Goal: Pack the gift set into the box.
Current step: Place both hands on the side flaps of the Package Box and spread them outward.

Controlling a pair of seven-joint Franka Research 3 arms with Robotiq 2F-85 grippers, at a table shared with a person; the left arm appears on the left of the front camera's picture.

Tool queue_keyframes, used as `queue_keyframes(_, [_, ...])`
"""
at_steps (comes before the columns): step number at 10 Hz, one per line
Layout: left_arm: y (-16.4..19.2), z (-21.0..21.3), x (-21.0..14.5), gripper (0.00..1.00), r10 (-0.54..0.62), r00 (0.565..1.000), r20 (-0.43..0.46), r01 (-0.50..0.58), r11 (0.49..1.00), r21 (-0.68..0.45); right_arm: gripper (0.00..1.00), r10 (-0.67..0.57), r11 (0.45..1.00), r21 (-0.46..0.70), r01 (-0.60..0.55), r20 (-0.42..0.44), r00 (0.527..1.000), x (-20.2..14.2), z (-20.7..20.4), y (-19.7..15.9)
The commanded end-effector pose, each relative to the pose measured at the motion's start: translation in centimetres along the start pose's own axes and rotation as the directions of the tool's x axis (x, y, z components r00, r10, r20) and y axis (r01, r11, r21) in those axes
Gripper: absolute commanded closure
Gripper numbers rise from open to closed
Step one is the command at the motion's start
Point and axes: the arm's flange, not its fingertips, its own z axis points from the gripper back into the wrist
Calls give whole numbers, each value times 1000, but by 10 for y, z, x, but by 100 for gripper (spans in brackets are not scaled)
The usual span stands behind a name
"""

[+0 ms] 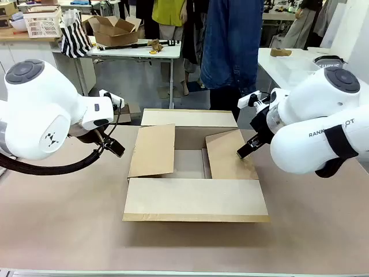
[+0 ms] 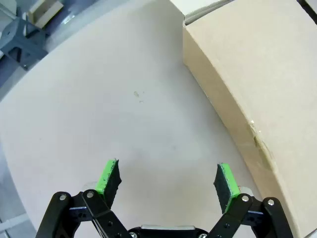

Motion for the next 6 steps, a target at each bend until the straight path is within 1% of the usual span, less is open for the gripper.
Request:
queue_keyframes(1, [0, 0, 0, 0, 0, 1000, 0, 0, 1000, 0, 0, 0, 1000, 0, 0, 0, 1000, 0, 0, 0])
queue_keyframes(6, [0, 0, 0, 0, 0, 1000, 0, 0, 1000, 0, 0, 0, 1000, 0, 0, 0, 1000, 0, 0, 0])
